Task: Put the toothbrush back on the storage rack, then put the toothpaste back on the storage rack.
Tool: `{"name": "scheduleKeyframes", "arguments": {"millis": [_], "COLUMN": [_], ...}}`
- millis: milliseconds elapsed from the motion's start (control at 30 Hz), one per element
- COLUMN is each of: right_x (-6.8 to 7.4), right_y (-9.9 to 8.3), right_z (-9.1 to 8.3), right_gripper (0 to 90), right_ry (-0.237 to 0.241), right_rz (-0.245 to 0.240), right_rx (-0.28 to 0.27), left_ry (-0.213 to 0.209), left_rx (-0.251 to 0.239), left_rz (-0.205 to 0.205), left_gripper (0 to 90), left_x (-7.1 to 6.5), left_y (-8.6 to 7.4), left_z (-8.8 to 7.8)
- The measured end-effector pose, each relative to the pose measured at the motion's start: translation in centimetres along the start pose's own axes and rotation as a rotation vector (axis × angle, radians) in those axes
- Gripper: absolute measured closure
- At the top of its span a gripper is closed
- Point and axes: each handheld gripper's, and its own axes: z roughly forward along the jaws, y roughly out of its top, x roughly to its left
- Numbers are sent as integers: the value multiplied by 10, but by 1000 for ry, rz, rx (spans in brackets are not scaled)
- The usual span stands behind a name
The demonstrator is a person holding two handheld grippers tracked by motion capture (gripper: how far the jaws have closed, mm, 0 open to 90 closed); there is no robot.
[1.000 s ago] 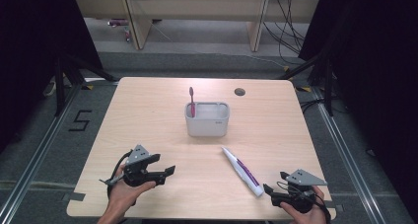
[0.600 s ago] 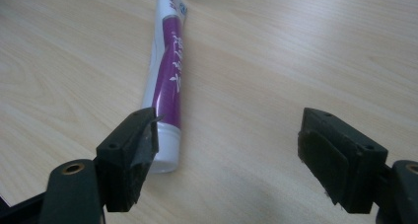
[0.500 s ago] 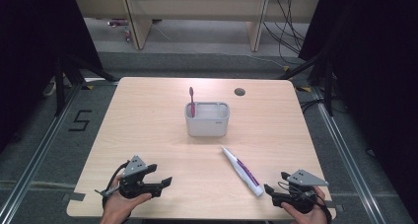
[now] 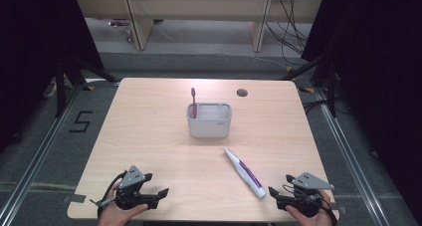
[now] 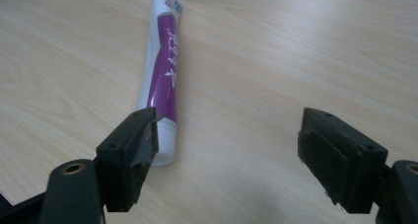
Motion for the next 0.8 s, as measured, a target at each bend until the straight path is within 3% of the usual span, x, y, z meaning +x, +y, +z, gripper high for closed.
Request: {"name": "scheduleKeyframes", "arguments": {"millis": [233, 333, 367, 400, 533, 667, 700, 733, 800], "right_x": [0, 1, 1, 1, 1, 1, 1, 3, 2], "right_y": [0, 1, 1, 1, 0, 1, 1, 1, 2], "right_z": [0, 1, 0, 0, 1, 1, 0, 0, 0], "right_gripper": [239, 239, 239, 239, 239, 239, 239, 238, 237], "right_ry": [1, 1, -17, -16, 4, 1, -19, -6, -11], "right_rz": [-4, -2, -12, -10, -3, -1, -12, 23, -5], "right_rx": [0, 6, 1, 4, -1, 6, 1, 15, 4], "left_ry": [2, 3, -1, 16, 5, 6, 6, -2, 10], "left_rx": [-1, 20, 6, 32, 32, 53, 62, 60, 63], "left_rz": [0, 34, 20, 47, 54, 60, 73, 69, 71], "left_gripper": [158, 158, 157, 157, 158, 158, 158, 158, 158], "left_x": [-6, -8, -10, -10, -13, -16, -16, -17, -18], "left_y": [-6, -9, -9, -10, -13, -17, -17, -19, -19], "left_z": [-1, -4, -4, -6, -6, -7, -7, -7, -7]}}
